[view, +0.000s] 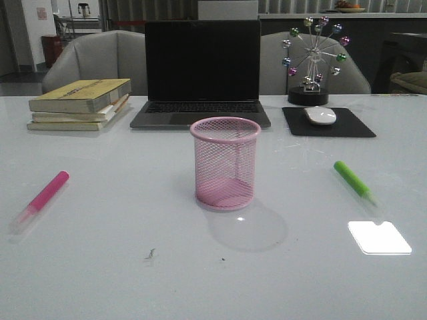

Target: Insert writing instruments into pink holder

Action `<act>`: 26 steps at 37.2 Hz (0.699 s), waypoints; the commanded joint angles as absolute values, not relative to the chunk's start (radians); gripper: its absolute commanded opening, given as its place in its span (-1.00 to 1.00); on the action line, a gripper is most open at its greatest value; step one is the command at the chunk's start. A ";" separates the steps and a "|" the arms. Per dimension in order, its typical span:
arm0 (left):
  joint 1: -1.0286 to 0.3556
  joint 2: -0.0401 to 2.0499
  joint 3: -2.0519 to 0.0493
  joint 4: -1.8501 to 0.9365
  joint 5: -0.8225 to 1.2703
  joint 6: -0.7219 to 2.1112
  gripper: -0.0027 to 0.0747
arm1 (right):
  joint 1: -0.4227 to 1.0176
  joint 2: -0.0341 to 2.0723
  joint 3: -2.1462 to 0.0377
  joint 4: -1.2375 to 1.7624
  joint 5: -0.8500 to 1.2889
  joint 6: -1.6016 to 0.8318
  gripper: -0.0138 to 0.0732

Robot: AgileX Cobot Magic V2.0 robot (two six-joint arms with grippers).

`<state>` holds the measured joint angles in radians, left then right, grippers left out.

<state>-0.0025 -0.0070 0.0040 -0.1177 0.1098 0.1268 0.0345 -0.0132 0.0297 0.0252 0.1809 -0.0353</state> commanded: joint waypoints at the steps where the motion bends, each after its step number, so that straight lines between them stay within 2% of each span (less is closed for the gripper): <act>1: -0.002 -0.026 0.008 -0.126 0.011 0.119 -0.69 | 0.035 -0.029 0.031 0.020 0.091 -0.036 -0.57; 17: -0.002 -0.026 0.008 -0.128 -0.021 0.119 -0.69 | 0.035 -0.029 0.031 0.019 0.083 -0.036 -0.57; 21: -0.002 -0.026 0.008 -0.128 -0.127 0.119 -0.69 | 0.035 -0.029 0.031 0.021 0.035 -0.036 -0.57; 26: -0.002 -0.026 0.008 -0.128 -0.278 0.119 -0.69 | 0.035 -0.029 0.031 0.024 -0.150 -0.035 -0.57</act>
